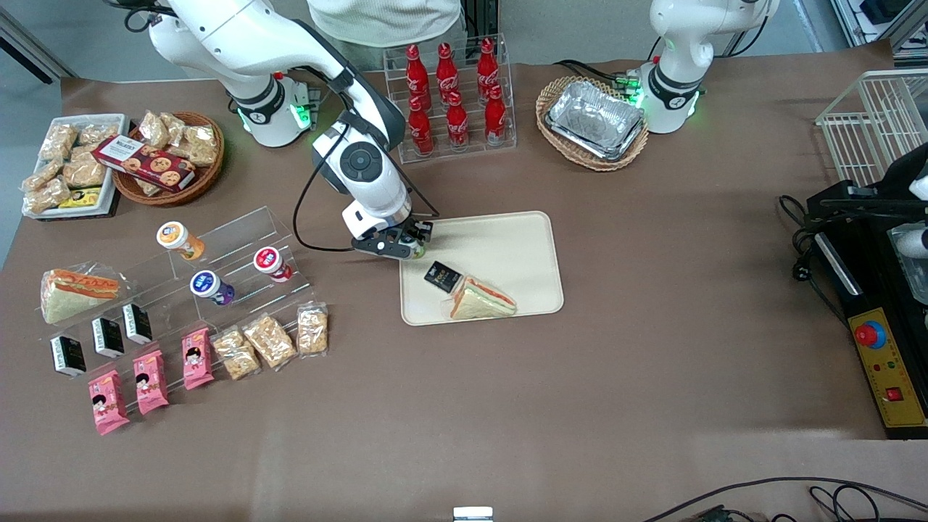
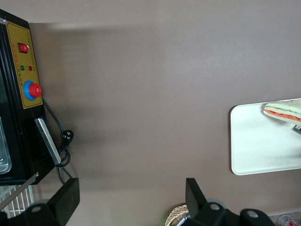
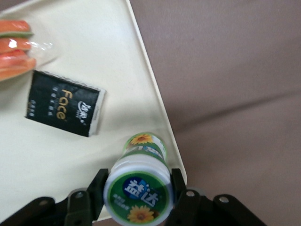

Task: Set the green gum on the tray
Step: 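Lift the green gum bottle and carry it toward the cream tray, then lower the bottle onto the tray edge and open the right gripper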

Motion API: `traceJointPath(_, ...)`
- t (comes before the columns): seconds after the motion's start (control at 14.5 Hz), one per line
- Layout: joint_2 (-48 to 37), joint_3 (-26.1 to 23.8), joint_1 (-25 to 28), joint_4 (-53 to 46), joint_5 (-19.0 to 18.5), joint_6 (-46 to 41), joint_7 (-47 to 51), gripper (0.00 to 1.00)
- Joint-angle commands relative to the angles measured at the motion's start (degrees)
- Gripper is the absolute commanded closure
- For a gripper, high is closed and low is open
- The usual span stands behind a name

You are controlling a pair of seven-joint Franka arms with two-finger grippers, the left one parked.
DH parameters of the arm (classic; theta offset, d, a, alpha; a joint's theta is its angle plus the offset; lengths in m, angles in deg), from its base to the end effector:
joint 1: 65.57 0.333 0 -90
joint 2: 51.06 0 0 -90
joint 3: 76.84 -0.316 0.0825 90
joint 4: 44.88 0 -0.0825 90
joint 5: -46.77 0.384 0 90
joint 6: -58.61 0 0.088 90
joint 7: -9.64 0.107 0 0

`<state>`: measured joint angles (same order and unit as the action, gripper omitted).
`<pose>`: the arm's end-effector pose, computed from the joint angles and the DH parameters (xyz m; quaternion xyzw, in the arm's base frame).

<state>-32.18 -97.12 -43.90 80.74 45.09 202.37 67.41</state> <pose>0.4154 0.3740 0.2437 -0.9897 0.1347 0.0336 0.0338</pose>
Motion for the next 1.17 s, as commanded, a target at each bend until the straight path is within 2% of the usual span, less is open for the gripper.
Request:
traceJointPath(0.0,4.49,0.06,0.3,-1.43,-1.49,2.13,1.73,0.47)
traceJointPath(0.07,4.93,0.06,0.13,-1.43,-1.49,2.92,1.73,0.19)
traceJointPath(0.14,5.02,0.06,0.13,-1.43,-1.49,2.93,1.73,0.14)
traceJointPath(0.21,4.94,0.06,0.04,-1.43,-1.4,2.93,1.73,0.0)
traceJointPath(0.62,0.74,-0.03,-0.4,-1.34,-1.4,0.56,1.38,0.0)
traceJointPath(0.9,-11.82,0.06,-4.87,-5.1,0.52,-17.41,-2.64,0.0)
traceJointPath(1.1,-16.06,0.58,-11.37,-8.98,5.43,-26.77,-12.65,0.0)
